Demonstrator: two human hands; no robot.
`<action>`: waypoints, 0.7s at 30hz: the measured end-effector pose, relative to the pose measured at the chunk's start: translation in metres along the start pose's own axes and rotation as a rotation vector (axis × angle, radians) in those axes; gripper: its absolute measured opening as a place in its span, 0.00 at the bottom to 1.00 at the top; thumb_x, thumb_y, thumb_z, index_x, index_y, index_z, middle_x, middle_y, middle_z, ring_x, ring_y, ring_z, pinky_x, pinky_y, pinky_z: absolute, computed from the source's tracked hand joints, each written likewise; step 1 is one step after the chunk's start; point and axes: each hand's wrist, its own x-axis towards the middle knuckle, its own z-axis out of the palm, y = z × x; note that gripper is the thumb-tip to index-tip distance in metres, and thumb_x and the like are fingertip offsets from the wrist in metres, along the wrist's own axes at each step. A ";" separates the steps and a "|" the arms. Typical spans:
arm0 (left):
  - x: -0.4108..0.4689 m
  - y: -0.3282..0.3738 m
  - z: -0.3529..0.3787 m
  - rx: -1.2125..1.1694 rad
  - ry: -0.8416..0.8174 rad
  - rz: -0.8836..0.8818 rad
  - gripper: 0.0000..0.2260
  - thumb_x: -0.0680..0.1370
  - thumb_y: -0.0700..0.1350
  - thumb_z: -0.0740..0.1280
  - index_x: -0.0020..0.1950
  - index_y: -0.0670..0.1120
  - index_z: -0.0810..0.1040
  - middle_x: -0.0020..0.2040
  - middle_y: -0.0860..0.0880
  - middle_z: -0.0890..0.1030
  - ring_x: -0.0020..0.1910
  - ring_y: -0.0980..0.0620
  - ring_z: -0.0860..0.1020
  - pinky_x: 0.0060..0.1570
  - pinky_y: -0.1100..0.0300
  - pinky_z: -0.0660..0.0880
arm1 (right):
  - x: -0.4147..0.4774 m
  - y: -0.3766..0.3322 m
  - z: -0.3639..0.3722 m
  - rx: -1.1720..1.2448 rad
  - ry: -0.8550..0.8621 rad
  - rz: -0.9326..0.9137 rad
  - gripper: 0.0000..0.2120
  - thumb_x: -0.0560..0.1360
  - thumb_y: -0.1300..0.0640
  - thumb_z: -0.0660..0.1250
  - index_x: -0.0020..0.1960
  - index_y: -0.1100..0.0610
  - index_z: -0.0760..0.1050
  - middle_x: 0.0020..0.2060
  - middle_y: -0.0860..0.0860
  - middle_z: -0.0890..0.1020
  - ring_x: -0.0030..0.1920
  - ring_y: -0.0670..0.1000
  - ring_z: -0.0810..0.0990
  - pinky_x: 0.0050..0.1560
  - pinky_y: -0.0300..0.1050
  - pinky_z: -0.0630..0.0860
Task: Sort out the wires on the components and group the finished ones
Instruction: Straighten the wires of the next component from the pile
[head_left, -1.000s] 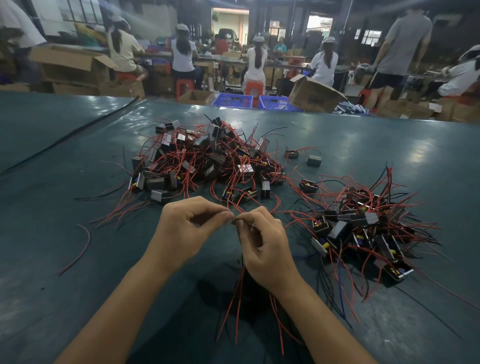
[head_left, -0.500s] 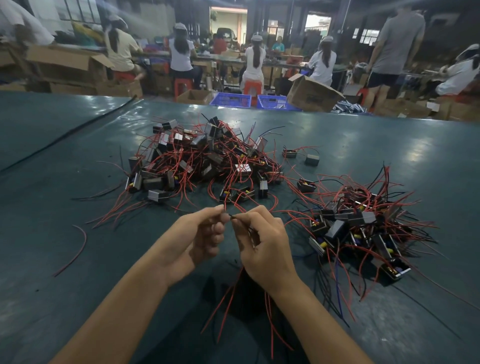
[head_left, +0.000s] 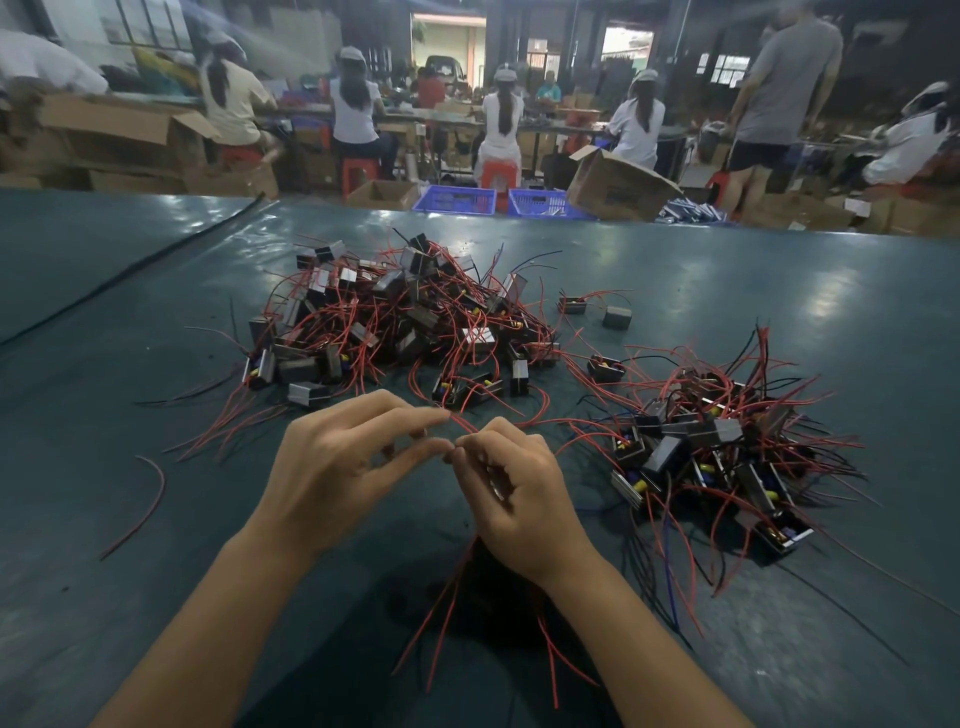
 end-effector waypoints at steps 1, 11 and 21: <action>0.000 0.000 0.000 -0.005 -0.001 0.013 0.12 0.75 0.49 0.71 0.55 0.45 0.84 0.42 0.52 0.82 0.35 0.54 0.79 0.33 0.54 0.78 | 0.000 0.000 0.000 0.017 -0.016 0.011 0.10 0.80 0.54 0.63 0.44 0.58 0.79 0.36 0.38 0.68 0.35 0.43 0.69 0.42 0.47 0.67; 0.000 -0.003 0.001 -0.099 -0.044 -0.142 0.16 0.77 0.54 0.67 0.38 0.44 0.82 0.34 0.54 0.78 0.30 0.53 0.75 0.29 0.52 0.73 | -0.001 0.002 0.002 0.139 -0.018 0.063 0.06 0.77 0.57 0.67 0.42 0.57 0.79 0.35 0.41 0.72 0.34 0.44 0.72 0.39 0.47 0.67; 0.017 0.022 0.011 -1.303 -0.202 -1.549 0.17 0.71 0.53 0.69 0.25 0.50 0.69 0.22 0.55 0.64 0.20 0.57 0.65 0.21 0.66 0.58 | -0.002 0.003 0.004 -0.251 0.174 -0.169 0.07 0.78 0.57 0.67 0.46 0.58 0.81 0.38 0.47 0.78 0.36 0.47 0.75 0.42 0.43 0.69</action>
